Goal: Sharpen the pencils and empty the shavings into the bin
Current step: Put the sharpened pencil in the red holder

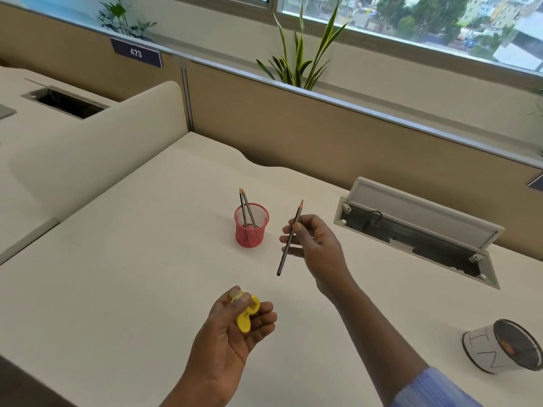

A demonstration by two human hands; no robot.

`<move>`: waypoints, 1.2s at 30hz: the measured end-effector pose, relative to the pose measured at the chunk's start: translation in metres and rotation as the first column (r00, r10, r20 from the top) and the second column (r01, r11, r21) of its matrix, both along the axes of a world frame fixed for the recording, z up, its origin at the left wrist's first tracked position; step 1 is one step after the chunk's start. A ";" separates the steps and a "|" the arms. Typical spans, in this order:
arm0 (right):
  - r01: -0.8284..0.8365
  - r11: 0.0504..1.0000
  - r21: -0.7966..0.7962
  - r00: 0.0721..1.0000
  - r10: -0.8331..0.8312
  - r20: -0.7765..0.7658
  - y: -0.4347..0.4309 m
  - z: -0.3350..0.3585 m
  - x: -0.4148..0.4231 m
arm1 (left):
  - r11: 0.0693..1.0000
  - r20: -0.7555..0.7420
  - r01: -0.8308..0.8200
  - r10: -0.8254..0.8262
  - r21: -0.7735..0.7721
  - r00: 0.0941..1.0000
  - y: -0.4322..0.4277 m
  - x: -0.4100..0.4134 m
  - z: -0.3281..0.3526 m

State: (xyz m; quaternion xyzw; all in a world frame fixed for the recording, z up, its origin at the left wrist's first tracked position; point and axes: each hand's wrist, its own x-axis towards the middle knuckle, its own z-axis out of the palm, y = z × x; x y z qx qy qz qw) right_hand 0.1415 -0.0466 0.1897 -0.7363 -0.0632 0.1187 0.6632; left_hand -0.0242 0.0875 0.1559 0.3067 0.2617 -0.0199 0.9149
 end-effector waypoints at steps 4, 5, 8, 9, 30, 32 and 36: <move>0.127 0.989 -0.077 0.984 -0.116 0.132 0.032 -0.013 0.047 | 1.000 -0.022 0.004 -0.004 0.003 1.000 0.010 0.002 -0.003; 0.147 0.984 -0.104 0.978 -0.128 0.167 0.040 -0.017 0.057 | 1.000 -0.025 0.001 -0.001 0.004 1.000 0.013 0.003 -0.004; 0.199 0.968 -0.154 0.957 -0.158 0.244 0.058 -0.026 0.083 | 1.000 -0.040 -0.006 0.006 -0.003 0.999 0.018 0.003 -0.007; 0.210 0.965 -0.159 0.952 -0.165 0.259 0.063 -0.029 0.091 | 1.000 -0.046 -0.012 0.012 -0.008 0.999 0.020 0.003 -0.009; 0.026 0.975 -0.220 0.998 -0.040 -0.058 0.081 -0.105 0.137 | 0.993 -0.120 0.024 -0.038 -0.113 0.992 0.025 0.011 -0.037; 0.037 0.978 -0.203 0.998 -0.047 -0.047 0.079 -0.106 0.136 | 0.993 -0.116 0.030 -0.043 -0.115 0.992 0.024 0.012 -0.037; 0.046 0.979 -0.199 0.998 -0.055 -0.042 0.073 -0.109 0.135 | 0.992 -0.117 0.037 -0.051 -0.121 0.992 0.022 0.012 -0.039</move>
